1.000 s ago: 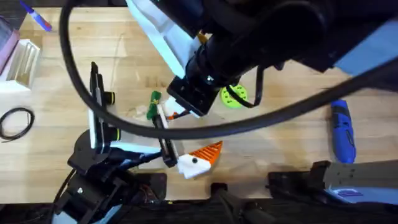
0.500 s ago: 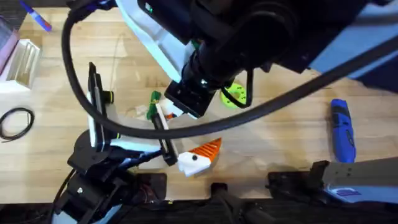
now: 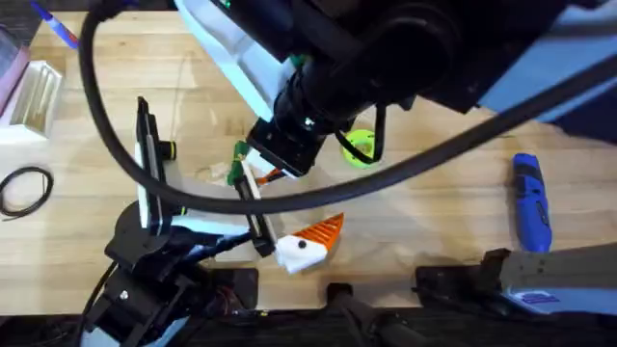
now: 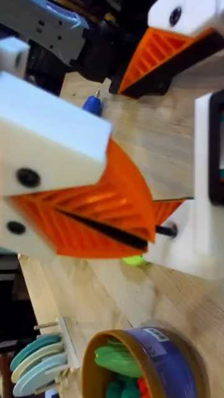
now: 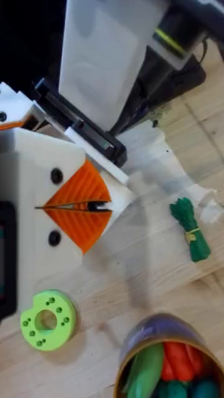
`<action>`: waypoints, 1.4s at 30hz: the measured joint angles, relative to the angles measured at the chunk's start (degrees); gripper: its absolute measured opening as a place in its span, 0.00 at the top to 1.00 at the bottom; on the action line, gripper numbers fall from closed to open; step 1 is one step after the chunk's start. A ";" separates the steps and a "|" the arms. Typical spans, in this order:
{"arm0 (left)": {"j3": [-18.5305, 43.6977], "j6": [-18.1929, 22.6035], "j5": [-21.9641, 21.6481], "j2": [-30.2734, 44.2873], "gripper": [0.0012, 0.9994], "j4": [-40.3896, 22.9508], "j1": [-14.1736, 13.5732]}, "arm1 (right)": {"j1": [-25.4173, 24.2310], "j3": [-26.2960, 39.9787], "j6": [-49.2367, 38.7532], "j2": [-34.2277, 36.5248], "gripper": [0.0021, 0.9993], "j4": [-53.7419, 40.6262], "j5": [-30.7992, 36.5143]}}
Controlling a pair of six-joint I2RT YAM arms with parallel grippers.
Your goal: Pick up the gripper from the table and insert it into the empty holder that is missing its gripper. Then pick up a screw, insert it into the mounting hole, and use the screwdriver to tighten it. Finally, clean up the table by picking up the vegetable and placing it into the bucket.
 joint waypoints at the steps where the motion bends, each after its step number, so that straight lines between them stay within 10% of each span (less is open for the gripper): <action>1: 0.00 0.04 0.12 0.00 0.01 0.00 0.00 | 0.00 0.00 -0.01 0.00 1.00 0.13 0.00; 42: 0.00 0.04 0.34 0.00 0.01 -0.02 0.00 | 1.77 2.14 -0.15 1.11 1.00 -2.92 3.82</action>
